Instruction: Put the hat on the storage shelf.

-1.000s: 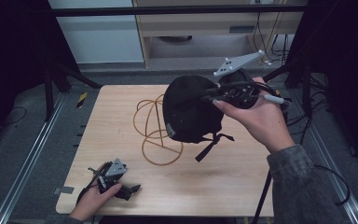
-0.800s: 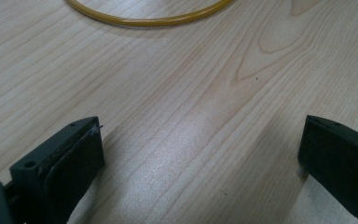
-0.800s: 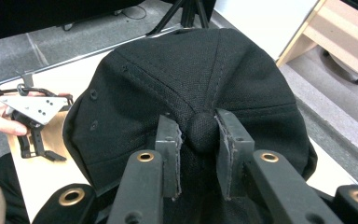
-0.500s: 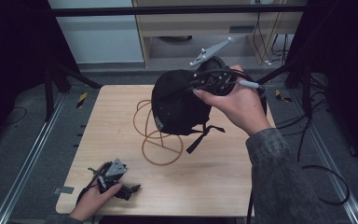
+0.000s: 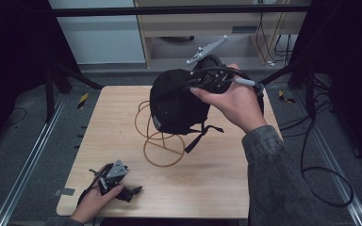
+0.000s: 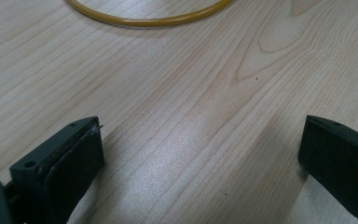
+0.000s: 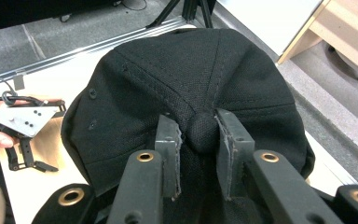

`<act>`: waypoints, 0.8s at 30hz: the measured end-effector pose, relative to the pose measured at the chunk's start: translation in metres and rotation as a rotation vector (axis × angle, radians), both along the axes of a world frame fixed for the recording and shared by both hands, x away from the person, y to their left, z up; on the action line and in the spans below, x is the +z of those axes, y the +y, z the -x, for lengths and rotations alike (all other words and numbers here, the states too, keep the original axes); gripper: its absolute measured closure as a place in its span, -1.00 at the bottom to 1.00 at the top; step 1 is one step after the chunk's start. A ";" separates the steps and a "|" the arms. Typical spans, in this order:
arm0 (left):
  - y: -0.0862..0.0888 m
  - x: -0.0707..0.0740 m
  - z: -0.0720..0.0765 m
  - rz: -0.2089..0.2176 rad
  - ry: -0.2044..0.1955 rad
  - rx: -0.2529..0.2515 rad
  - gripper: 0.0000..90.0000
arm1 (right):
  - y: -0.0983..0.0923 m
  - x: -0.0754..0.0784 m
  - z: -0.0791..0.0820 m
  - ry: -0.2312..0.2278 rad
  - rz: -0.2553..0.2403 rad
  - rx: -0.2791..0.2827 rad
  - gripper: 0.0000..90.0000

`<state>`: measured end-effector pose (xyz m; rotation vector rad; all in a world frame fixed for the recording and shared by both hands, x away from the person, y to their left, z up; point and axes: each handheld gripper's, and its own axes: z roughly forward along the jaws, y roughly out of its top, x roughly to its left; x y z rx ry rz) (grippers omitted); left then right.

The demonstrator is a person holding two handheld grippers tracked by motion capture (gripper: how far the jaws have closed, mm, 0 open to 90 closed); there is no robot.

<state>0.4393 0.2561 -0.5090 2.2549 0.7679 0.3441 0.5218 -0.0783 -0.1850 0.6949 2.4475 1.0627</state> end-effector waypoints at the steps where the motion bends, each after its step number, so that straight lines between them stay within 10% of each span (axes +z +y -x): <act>1: 0.000 0.000 0.000 0.000 0.000 0.000 -1.00 | 0.001 0.000 0.000 -0.001 0.000 0.003 0.62; 24: 0.000 0.000 0.000 0.000 -0.001 0.000 -1.00 | 0.034 -0.005 -0.009 0.003 0.022 0.047 0.61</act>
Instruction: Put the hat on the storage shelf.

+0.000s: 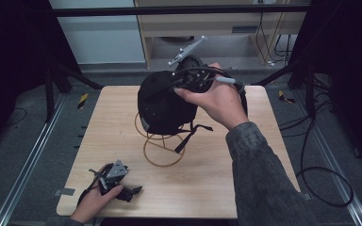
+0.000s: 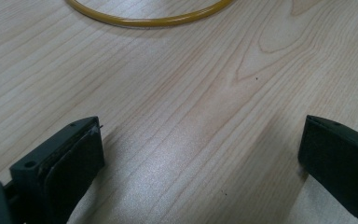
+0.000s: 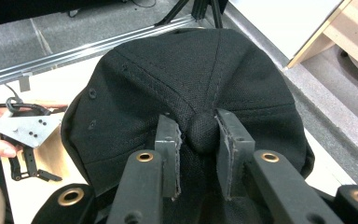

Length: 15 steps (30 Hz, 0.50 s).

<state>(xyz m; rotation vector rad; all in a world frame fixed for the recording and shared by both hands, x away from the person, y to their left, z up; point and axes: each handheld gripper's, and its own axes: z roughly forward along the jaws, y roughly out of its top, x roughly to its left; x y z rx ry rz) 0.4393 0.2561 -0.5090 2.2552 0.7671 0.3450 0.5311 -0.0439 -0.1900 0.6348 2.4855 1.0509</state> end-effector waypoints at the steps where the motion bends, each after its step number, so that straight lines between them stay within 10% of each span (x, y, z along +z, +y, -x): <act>1: 0.000 0.000 0.000 0.000 0.000 0.000 -1.00 | 0.001 0.000 0.000 0.001 0.001 0.000 0.62; 15: 0.000 0.000 0.000 0.001 0.001 0.001 -1.00 | 0.021 -0.009 -0.008 0.016 0.011 0.022 0.61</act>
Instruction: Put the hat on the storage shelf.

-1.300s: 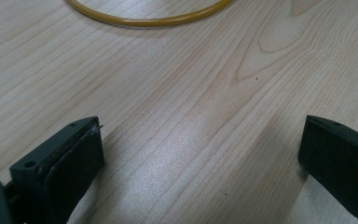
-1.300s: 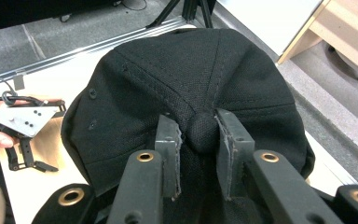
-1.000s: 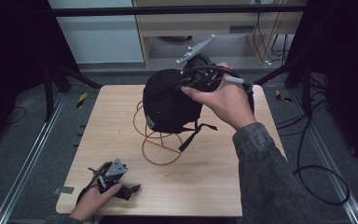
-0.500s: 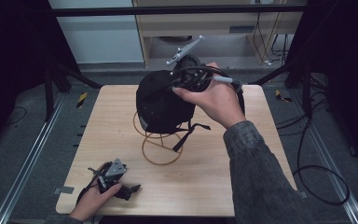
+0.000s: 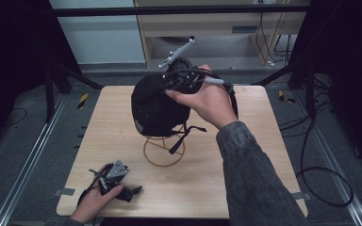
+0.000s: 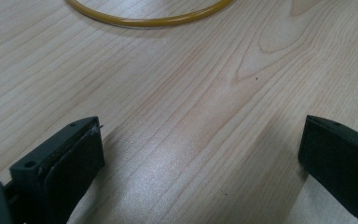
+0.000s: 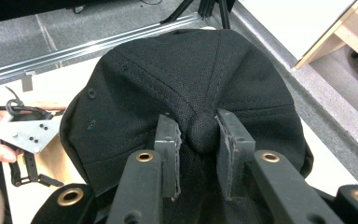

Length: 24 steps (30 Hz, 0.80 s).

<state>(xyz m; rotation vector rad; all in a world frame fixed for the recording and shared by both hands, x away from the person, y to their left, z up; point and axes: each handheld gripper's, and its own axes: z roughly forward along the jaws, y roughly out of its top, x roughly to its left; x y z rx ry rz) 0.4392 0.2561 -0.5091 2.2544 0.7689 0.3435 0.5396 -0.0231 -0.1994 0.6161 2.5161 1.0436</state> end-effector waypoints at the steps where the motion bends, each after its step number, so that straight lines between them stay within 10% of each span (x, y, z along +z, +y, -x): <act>1: 0.000 0.000 0.000 -0.001 -0.001 -0.001 -1.00 | 0.002 0.000 -0.001 0.001 -0.004 -0.001 0.61; 24: -0.001 0.000 0.000 0.003 -0.001 -0.001 -1.00 | 0.027 -0.010 -0.011 0.008 0.007 0.010 0.60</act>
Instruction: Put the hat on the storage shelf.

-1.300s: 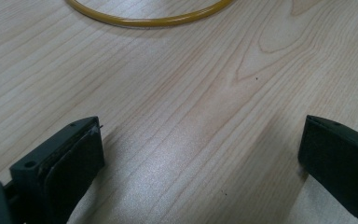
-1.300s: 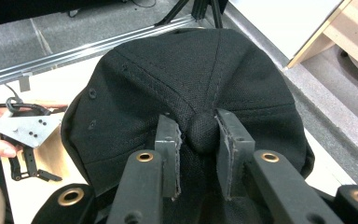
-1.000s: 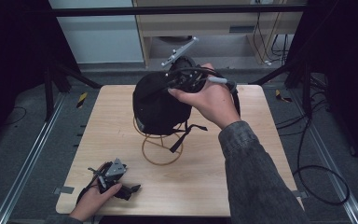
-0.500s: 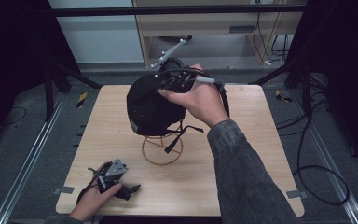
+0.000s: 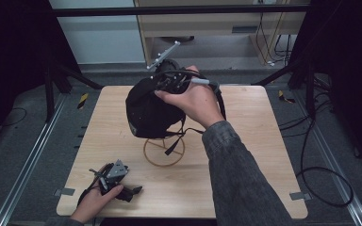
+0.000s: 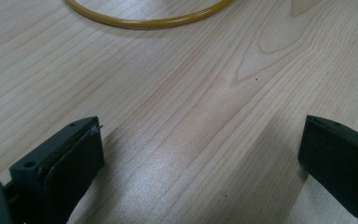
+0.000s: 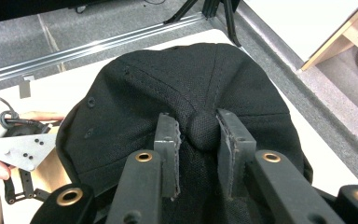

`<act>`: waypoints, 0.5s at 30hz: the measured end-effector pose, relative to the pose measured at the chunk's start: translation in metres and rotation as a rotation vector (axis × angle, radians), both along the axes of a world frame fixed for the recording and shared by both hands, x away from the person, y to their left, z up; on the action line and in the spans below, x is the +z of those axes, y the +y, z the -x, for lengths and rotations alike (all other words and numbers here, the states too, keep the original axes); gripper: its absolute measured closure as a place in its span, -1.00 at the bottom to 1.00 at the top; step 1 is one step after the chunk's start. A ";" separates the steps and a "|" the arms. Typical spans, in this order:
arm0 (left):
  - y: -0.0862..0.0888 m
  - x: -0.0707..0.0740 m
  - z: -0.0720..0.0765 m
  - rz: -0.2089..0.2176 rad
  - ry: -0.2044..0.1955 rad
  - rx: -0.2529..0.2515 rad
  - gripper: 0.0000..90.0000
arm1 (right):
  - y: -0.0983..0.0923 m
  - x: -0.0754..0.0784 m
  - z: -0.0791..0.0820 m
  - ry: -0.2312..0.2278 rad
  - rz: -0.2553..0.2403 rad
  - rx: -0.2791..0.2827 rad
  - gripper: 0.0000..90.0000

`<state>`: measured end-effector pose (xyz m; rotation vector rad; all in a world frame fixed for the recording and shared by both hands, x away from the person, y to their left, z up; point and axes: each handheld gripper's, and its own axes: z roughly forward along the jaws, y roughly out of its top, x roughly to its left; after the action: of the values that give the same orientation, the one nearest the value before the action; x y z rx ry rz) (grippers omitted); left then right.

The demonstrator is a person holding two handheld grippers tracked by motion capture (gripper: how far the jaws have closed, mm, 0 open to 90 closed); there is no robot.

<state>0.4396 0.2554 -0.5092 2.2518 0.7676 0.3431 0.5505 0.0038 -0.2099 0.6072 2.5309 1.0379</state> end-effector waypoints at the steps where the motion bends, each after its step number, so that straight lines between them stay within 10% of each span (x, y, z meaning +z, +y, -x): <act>1: 0.000 0.000 0.000 0.000 0.000 0.000 -1.00 | 0.001 -0.001 0.000 0.001 -0.001 0.001 0.60; 15: 0.000 0.000 0.000 0.000 0.002 0.000 -1.00 | 0.010 -0.015 -0.010 0.018 0.023 -0.018 0.58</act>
<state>0.4395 0.2554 -0.5092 2.2522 0.7680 0.3410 0.5603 0.0139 -0.2245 0.6350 2.5449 0.9995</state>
